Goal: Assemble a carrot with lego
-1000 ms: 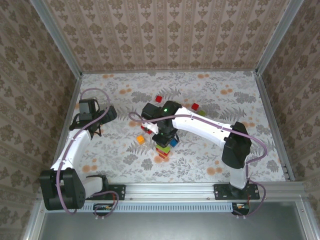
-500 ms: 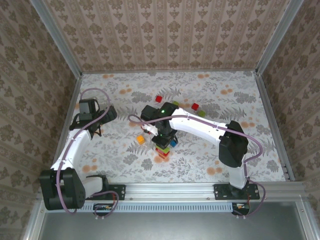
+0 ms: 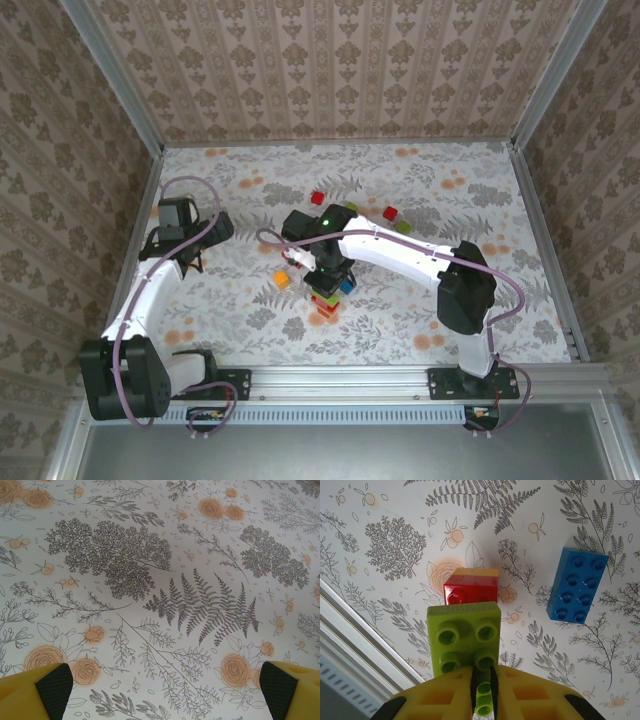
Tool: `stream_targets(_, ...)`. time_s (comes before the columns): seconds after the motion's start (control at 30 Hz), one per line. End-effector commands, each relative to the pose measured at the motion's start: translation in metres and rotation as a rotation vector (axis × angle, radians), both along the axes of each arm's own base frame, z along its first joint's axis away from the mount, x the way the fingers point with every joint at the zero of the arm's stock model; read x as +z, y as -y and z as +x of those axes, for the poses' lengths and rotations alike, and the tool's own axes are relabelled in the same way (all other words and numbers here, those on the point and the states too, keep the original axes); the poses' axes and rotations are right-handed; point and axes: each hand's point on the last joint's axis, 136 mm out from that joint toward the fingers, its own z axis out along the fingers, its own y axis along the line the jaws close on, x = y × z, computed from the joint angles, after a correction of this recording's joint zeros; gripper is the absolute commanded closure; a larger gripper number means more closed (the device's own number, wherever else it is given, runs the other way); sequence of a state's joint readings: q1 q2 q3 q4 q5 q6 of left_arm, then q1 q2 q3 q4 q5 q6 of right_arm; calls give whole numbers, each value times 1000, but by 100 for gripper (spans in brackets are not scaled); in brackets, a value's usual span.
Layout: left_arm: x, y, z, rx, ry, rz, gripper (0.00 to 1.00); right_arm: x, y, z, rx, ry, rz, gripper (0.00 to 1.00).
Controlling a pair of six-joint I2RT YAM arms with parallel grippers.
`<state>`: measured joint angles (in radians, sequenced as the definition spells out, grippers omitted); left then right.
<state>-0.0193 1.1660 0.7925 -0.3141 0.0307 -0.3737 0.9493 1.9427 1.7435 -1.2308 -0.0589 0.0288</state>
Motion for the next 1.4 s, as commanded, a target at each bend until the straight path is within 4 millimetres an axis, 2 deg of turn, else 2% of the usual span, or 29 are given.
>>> stream_targets(0.0,11,3,6,-20,18,8,0,-16,0,-10,27,-32,-58,81)
stream_targets(0.27,10,3,5,-20,18,10,0,-23,0,-14,46,-24,-106,81)
stream_targets(0.67,11,4,4,-21,20,6,0,-36,20,-1,26,37,-243,82)
stream_targets(1.13,11,4,5,-21,18,7,0,-48,19,-9,30,-10,-224,82)
stream_targets(1.27,11,3,5,-20,19,8,0,-37,14,-6,25,8,-182,81)
stream_targets(1.37,11,4,5,-22,18,9,0,-12,5,-1,20,45,-108,80)
